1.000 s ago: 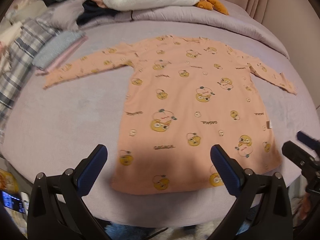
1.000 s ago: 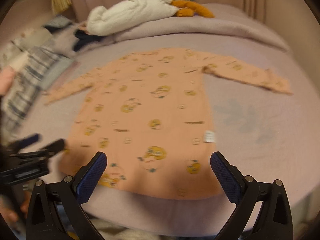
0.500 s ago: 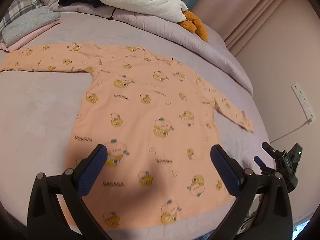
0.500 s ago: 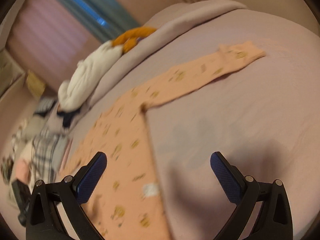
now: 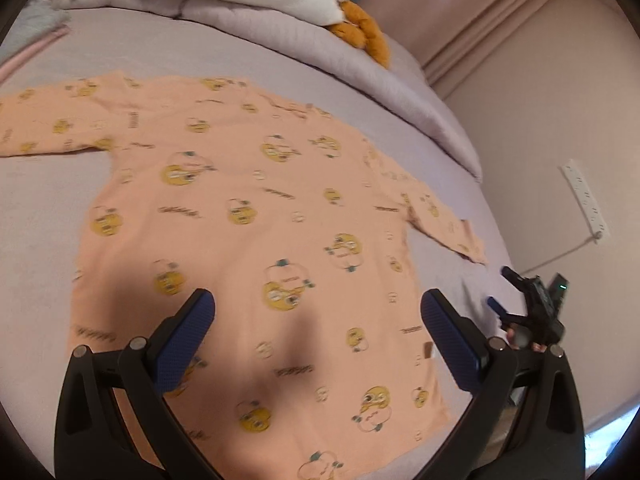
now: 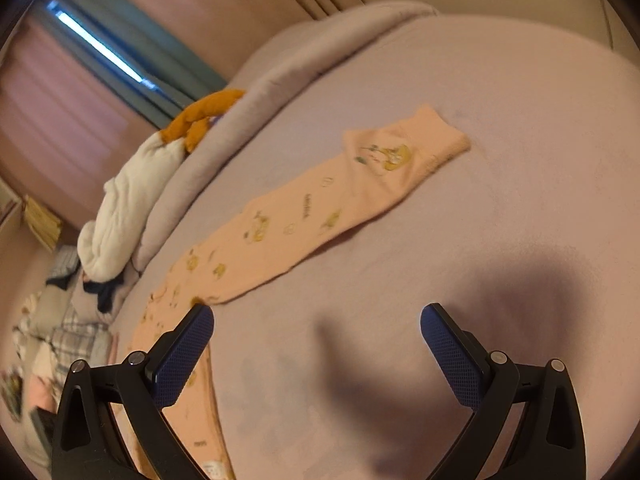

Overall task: Fold small clothes
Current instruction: 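Move the right tool to a sleeve cuff and grasp it, then lift the gripped sleeve with the right tool and fold it across the shirt body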

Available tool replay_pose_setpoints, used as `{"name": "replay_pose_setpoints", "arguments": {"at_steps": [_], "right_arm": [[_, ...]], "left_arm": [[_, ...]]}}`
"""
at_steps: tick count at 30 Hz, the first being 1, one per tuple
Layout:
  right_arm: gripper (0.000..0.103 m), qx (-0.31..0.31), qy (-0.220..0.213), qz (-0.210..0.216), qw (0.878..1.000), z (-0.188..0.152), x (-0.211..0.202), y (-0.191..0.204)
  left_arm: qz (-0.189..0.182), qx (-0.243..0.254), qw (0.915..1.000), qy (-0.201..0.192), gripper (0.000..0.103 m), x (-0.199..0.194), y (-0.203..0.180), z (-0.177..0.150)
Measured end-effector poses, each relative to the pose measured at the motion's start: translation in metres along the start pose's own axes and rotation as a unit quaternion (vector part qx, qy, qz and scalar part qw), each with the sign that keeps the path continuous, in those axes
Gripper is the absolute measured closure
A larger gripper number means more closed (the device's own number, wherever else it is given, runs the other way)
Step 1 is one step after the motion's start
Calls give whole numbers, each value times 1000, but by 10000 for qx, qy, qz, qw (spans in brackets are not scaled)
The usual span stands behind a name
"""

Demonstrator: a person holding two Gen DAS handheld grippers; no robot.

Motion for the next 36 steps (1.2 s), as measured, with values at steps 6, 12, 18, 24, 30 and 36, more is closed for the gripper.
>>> {"name": "replay_pose_setpoints", "arguments": {"at_steps": [6,12,18,24,30,36], "right_arm": [[1,701,-289,297,9967,34,-11,-32],[1,1214,-180,745,9896,61,17,-49],[1,1366,-450,570,9880,81,28,-46],[55,1468,-552,77,9876,89,36,-52],[93,1176,-670,-240,9905,82,20,-52],[93,-344,-1041,-168,9938,86,-27,46]], "left_arm": [[-616,-59,9975,327,0,21,-1,10],[-385,-221,9981,429,0,30,8,18],[-213,-318,9982,459,0,33,16,20],[-99,-393,9982,432,0,32,24,21],[43,-400,9985,375,0,24,30,19],[0,-459,9986,268,0,8,40,11]]}}
Point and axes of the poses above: each gripper's, at about its wrist camera, not at the fingertips, and x roughly the way its jaws point, y to its left, z to its top, the point moved 2 cm from there along x, roughly the way its jaws point, and after that the axes turned 11 degrees about y, right-handed, at the moved point
